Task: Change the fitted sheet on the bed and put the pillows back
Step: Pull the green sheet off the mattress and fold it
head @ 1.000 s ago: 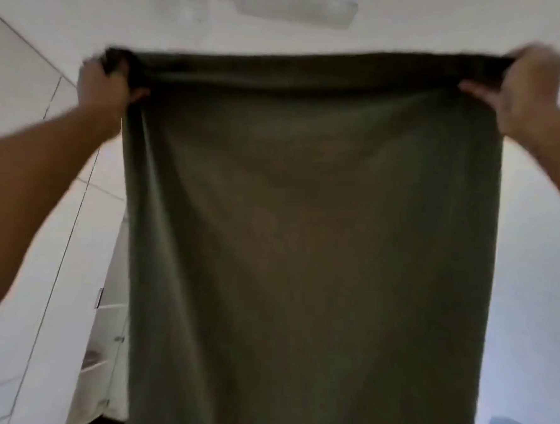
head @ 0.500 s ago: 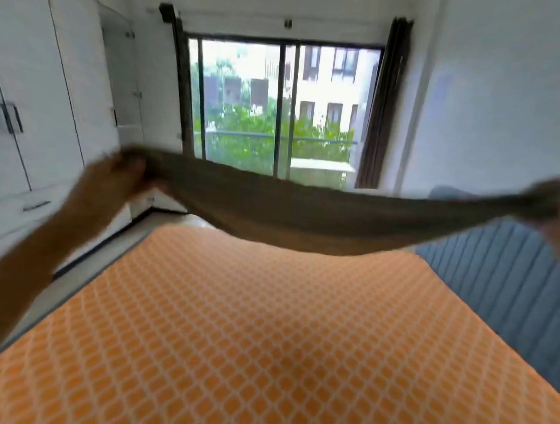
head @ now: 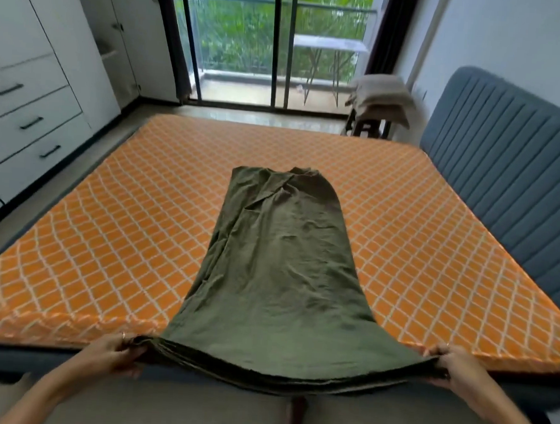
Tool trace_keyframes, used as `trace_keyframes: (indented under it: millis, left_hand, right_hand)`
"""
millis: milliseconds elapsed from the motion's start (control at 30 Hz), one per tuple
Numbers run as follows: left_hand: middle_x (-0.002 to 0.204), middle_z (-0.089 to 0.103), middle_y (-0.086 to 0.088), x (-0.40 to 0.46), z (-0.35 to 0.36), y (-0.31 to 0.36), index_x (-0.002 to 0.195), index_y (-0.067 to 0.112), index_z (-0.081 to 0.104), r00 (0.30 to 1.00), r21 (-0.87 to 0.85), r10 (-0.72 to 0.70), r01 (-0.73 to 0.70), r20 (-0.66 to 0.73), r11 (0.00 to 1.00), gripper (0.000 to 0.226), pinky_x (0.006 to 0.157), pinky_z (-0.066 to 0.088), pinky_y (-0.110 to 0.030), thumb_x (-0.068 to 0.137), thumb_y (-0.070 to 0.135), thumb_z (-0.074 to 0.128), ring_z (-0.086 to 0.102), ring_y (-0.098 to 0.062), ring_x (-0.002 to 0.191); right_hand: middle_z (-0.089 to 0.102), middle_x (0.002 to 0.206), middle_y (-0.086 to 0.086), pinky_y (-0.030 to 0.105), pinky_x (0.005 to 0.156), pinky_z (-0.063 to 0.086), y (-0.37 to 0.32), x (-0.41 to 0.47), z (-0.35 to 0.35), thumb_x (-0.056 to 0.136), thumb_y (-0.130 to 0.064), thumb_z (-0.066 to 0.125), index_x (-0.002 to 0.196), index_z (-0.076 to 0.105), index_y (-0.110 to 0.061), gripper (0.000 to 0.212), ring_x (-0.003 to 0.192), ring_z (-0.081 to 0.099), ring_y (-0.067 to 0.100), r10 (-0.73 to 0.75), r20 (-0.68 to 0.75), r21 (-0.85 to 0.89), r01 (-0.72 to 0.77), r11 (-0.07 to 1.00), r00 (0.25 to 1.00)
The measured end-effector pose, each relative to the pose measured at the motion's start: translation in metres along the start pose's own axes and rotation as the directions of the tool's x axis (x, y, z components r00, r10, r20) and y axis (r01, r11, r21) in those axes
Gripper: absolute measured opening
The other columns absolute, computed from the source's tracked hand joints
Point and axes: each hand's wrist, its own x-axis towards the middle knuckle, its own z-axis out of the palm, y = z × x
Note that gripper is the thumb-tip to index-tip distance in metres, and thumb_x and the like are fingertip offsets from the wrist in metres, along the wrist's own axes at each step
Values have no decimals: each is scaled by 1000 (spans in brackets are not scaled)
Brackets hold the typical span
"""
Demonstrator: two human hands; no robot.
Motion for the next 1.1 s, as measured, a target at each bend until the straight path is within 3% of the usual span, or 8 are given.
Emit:
trace_keyframes:
  millis: [133,400,500,767,900,967,1033,1100]
  left_hand:
    - [63,65,-13,11,-9,0,90,3,70,992,-18,-70,68,-109,998,17,50,43,-15,93,12,56,58,-10,52]
    - [83,68,-7,113,-58,83,107,9,63,941,-209,33,-109,-338,972,15,55,53,-16,96,13,53,67,-6,63]
    - [87,65,-7,187,-84,127,111,7,58,916,-279,7,-129,-401,951,16,53,53,-14,98,13,51,67,-4,57]
    - [85,59,-11,436,-167,226,112,2,55,852,-304,-86,-88,-516,949,18,45,51,-13,97,12,54,64,-9,44]
    - [100,57,-11,568,-206,284,114,-5,53,791,-319,-87,-142,-605,937,26,43,50,-13,95,12,58,64,-23,73]
    - [113,57,-11,634,-215,308,122,-5,51,764,-348,-77,-200,-641,916,35,48,52,-13,94,14,59,64,-22,91]
    - [130,53,-15,686,-201,313,129,0,43,790,-396,-83,-210,-607,894,41,59,54,-13,95,16,59,64,-9,85]
    - [151,34,-16,720,-164,295,148,7,12,844,-360,-111,-102,-524,928,79,92,51,-27,91,24,64,62,-12,106]
  right_hand:
    - [47,84,21,46,71,54,-22,4,-6,89,22,28,76,46,2,30,83,52,34,-42,26,-12,42,999,999]
    - [56,76,16,31,54,59,-145,67,15,92,17,31,78,52,2,30,75,60,30,-275,-27,268,272,924,961]
    - [62,65,13,26,54,58,-206,127,25,89,19,28,78,53,4,31,65,67,24,-313,-58,321,314,893,948]
    - [53,89,20,28,57,58,-377,332,71,91,17,33,78,53,5,27,88,59,37,-376,-41,239,374,896,926]
    - [56,96,16,29,59,59,-474,437,113,94,12,37,82,51,4,21,95,62,33,-419,-83,282,425,860,904]
    - [56,115,19,31,62,59,-514,496,137,97,5,37,100,51,2,15,102,62,32,-436,-110,328,447,832,893]
    - [46,131,14,37,73,58,-534,544,167,100,-5,37,128,40,-12,29,101,59,28,-475,-37,388,451,804,879]
    - [41,126,3,41,85,52,-521,574,196,101,-16,43,142,23,-25,47,103,53,25,-502,86,326,452,830,861]
